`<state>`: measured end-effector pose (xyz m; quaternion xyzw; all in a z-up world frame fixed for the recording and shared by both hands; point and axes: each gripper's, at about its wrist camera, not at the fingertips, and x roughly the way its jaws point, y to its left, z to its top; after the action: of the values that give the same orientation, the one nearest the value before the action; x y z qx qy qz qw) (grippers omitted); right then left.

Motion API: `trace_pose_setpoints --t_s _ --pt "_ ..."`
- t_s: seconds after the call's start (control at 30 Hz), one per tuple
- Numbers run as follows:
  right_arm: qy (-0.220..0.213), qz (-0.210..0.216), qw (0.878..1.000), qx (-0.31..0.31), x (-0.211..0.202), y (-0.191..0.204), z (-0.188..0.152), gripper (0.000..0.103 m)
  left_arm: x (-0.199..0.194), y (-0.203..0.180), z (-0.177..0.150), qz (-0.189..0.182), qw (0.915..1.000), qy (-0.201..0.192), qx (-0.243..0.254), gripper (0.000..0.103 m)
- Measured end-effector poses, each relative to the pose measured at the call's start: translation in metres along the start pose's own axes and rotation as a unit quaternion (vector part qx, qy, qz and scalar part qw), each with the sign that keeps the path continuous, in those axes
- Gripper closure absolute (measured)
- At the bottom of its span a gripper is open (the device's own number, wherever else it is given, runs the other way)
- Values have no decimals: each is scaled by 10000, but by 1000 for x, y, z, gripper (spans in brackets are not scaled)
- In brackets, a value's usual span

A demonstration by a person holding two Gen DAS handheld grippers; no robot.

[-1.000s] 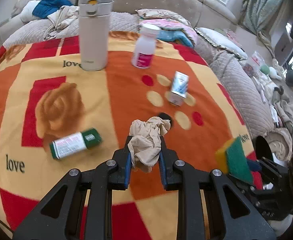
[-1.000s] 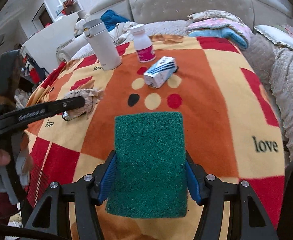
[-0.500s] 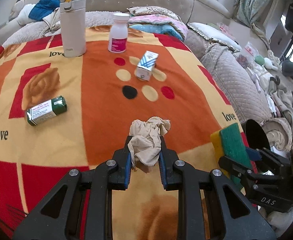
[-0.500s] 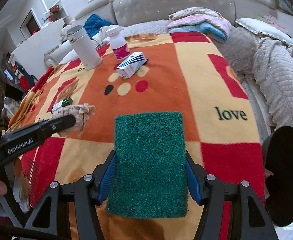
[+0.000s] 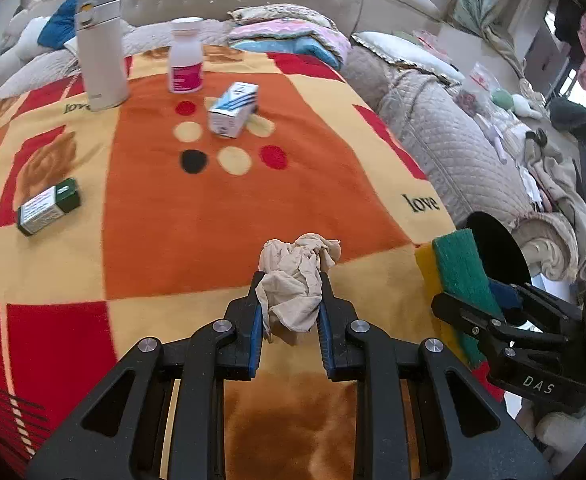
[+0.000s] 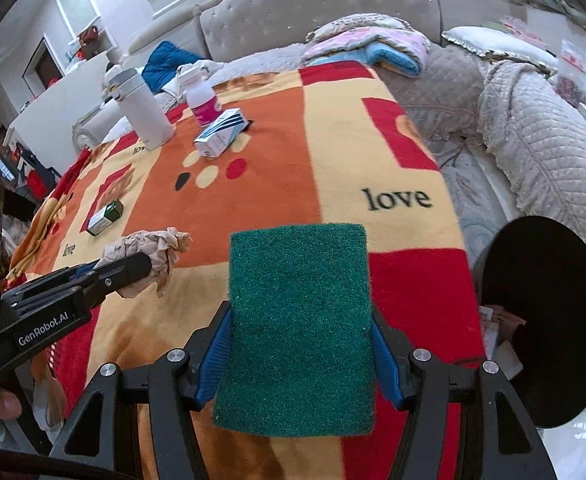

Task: Collect trash
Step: 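Carry the tissue and sponge over the black bin and open both tools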

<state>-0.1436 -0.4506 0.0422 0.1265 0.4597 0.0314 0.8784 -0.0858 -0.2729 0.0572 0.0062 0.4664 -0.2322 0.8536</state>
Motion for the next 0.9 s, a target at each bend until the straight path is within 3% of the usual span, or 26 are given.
trace_pose_setpoints --t_s 0.9 --pt "-271 -633 9938 874 -44 -122 -14 43 41 -122 15 -734 9941 309 739 82"
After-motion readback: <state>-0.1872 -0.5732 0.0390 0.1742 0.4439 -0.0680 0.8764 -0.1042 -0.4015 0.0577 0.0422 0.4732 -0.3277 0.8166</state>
